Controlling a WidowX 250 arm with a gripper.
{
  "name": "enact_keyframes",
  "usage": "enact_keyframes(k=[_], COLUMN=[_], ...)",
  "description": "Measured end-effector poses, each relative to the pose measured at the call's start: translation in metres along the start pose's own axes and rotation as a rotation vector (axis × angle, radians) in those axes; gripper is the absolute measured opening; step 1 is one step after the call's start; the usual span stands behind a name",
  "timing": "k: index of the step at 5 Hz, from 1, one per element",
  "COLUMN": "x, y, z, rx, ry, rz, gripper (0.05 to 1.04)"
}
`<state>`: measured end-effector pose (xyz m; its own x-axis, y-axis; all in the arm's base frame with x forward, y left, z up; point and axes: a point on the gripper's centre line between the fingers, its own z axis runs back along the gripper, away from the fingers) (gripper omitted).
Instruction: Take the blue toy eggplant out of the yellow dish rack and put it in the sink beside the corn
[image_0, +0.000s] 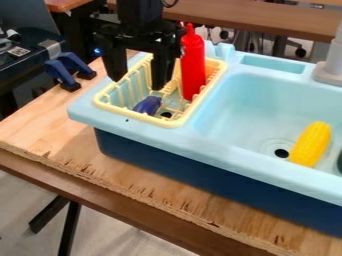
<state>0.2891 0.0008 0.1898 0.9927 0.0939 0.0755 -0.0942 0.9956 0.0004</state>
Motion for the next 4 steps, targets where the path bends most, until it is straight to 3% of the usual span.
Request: enact_keyframes(k=[1,3,4], x=[-0.001,0.023,0.029], y=[0.0,0.026,0.027], z=[-0.009,-0.001,-0.007], rx=[0.003,0.017,0.019], ry=[0.032,-0.009,0.005], rz=[0.0,0.021,0.012], gripper=[1.001,1.001,1.001])
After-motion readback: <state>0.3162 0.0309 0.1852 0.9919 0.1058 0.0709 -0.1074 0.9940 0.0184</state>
